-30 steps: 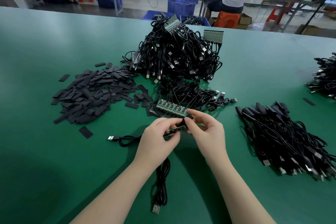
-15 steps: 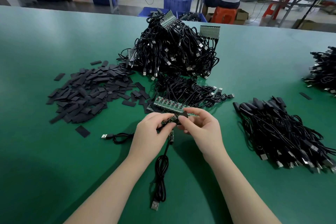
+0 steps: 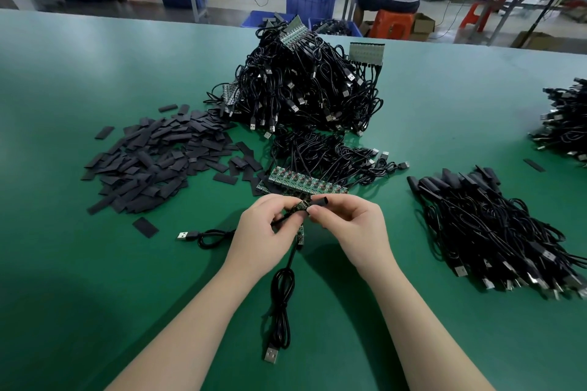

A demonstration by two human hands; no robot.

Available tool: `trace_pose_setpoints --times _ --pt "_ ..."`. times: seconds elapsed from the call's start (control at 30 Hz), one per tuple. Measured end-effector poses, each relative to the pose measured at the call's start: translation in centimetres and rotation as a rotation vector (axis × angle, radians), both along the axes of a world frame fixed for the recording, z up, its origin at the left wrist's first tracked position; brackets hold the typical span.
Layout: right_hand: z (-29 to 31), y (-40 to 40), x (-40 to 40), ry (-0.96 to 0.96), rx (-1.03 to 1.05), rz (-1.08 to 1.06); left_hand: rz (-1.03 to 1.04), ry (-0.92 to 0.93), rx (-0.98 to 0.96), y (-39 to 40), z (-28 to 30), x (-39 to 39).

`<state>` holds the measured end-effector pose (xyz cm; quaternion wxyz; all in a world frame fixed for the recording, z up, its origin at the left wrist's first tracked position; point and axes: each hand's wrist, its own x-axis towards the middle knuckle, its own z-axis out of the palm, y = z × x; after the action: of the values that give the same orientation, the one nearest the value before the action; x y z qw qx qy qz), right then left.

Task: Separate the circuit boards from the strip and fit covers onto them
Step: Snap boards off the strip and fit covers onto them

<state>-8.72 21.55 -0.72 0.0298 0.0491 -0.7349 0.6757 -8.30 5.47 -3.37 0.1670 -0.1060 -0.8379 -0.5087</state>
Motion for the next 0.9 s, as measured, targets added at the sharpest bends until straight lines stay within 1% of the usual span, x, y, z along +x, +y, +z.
trace_pose_setpoints --times 0.17,0.27,0.33,0.43,0.5,0.57,0.7,0.9 --pt "0.11 -0.02 0.06 0.014 0.023 -0.025 -0.007 -0.016 0.004 0.0 -0.05 0.08" --pt "0.04 0.02 0.05 0.021 0.03 -0.056 -0.006 -0.063 0.049 0.02 -0.06 0.21" --pt "0.06 0.09 0.02 0.019 0.004 -0.081 0.012 -0.1 0.099 0.02 0.01 0.23" --pt "0.22 0.24 0.04 0.034 -0.076 -0.111 0.055 -0.102 0.132 0.01 0.02 0.21" --pt "0.4 0.26 0.08 0.036 -0.139 -0.114 0.051 -0.084 0.131 0.11 0.1 0.24" --pt "0.46 0.15 0.07 0.039 -0.159 -0.107 0.042 -0.052 0.104 0.16 0.2 0.23" --pt "0.39 -0.11 0.2 0.044 -0.127 -0.092 0.025 -0.047 0.077 -0.01 0.03 0.1" --pt "0.36 -0.09 0.31 0.107 -0.056 -0.091 0.009 -0.046 0.07 -0.08 0.04 0.09"
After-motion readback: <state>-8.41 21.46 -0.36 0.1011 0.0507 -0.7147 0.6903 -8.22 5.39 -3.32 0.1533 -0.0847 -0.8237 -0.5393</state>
